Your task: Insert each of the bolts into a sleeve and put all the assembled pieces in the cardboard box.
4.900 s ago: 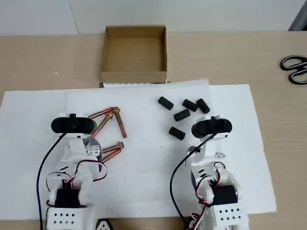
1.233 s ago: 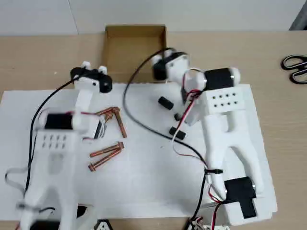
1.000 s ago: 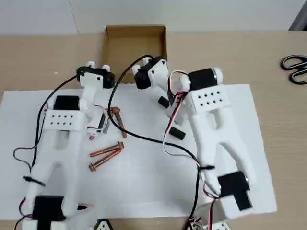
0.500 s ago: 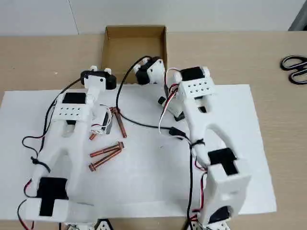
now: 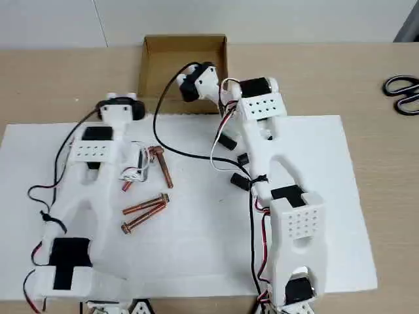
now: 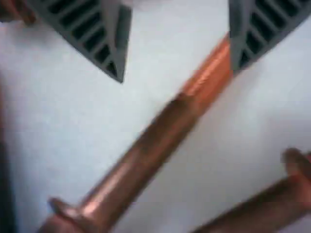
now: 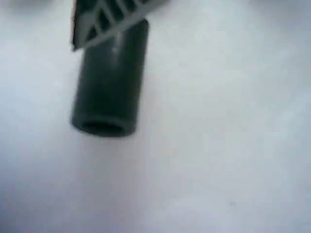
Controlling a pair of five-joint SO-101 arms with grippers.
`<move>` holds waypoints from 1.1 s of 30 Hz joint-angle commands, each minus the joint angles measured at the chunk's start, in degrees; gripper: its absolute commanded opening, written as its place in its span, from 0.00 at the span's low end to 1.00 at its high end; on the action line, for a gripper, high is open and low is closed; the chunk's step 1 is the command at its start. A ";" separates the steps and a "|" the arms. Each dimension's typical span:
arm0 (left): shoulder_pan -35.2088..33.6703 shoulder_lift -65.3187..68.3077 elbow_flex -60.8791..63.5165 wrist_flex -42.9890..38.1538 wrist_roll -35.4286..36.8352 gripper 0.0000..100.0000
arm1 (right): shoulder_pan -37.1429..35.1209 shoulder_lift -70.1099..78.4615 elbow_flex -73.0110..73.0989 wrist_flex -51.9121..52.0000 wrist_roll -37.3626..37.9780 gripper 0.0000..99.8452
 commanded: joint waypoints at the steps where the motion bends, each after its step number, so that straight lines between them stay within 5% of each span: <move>1: -3.25 -3.25 -2.51 -1.93 0.79 0.14 | -1.01 -0.75 -2.99 1.36 0.44 0.18; 33: -7.74 -2.81 -2.15 -2.29 1.23 0.14 | -1.01 12.26 -2.99 -1.19 -0.26 0.18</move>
